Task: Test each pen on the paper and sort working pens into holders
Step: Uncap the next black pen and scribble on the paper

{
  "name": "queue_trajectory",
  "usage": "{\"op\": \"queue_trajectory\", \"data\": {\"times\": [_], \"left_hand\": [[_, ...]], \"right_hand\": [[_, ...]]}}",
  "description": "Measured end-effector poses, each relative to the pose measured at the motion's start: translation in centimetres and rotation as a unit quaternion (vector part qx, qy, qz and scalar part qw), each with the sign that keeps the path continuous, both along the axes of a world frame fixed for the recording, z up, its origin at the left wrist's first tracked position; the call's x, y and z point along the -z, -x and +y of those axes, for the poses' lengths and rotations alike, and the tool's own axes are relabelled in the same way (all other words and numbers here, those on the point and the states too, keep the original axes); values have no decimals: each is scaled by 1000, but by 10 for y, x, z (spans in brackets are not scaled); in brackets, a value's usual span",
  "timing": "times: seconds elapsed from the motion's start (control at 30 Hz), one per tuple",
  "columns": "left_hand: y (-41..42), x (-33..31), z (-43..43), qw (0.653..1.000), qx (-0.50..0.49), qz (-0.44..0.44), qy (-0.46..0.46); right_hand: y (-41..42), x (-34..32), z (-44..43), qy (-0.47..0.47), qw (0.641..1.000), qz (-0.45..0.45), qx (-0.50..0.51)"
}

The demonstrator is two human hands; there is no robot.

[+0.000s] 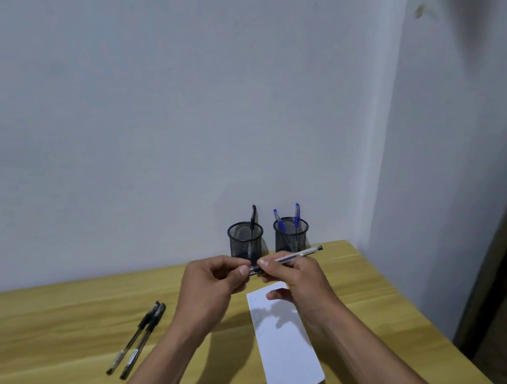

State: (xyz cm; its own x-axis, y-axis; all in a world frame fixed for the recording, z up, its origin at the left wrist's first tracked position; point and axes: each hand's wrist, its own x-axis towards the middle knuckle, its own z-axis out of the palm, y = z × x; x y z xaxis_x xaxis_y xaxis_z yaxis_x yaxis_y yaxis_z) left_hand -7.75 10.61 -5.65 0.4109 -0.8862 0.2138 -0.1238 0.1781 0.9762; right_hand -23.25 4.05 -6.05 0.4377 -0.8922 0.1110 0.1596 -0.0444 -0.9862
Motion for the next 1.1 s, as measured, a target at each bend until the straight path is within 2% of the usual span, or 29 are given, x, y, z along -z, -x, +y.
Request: {"op": "queue_trajectory", "data": {"times": [0.13,0.17,0.23,0.33,0.5,0.6,0.7,0.9,1.1], "left_hand": [[-17,-8,-1,1000,6,-7,-11],[-23,-10,-1,1000,5,-10,-11],[-30,-13,-2,999,9,-33,-13],[-30,-17,-11,998,-3,-57,-8],[-16,-15,-33,996,-25,-83,22],[-17,-2,-53,991,-107,-64,39],[-25,21,-75,980,-165,-107,4],[-33,59,-127,971,-141,-172,-89],[-30,73,-159,975,-138,-160,-71]], "right_hand": [[13,-4,-14,-77,996,-51,1],[18,-7,-19,-64,997,-45,7],[26,-10,-29,18,999,36,2],[26,-13,-38,136,976,172,-14],[13,-10,-55,206,948,238,-43],[6,-12,-72,221,945,241,-6],[-2,-19,-91,211,954,211,40],[-38,-24,-141,218,951,185,121],[-68,-16,-172,214,948,195,133]]}}
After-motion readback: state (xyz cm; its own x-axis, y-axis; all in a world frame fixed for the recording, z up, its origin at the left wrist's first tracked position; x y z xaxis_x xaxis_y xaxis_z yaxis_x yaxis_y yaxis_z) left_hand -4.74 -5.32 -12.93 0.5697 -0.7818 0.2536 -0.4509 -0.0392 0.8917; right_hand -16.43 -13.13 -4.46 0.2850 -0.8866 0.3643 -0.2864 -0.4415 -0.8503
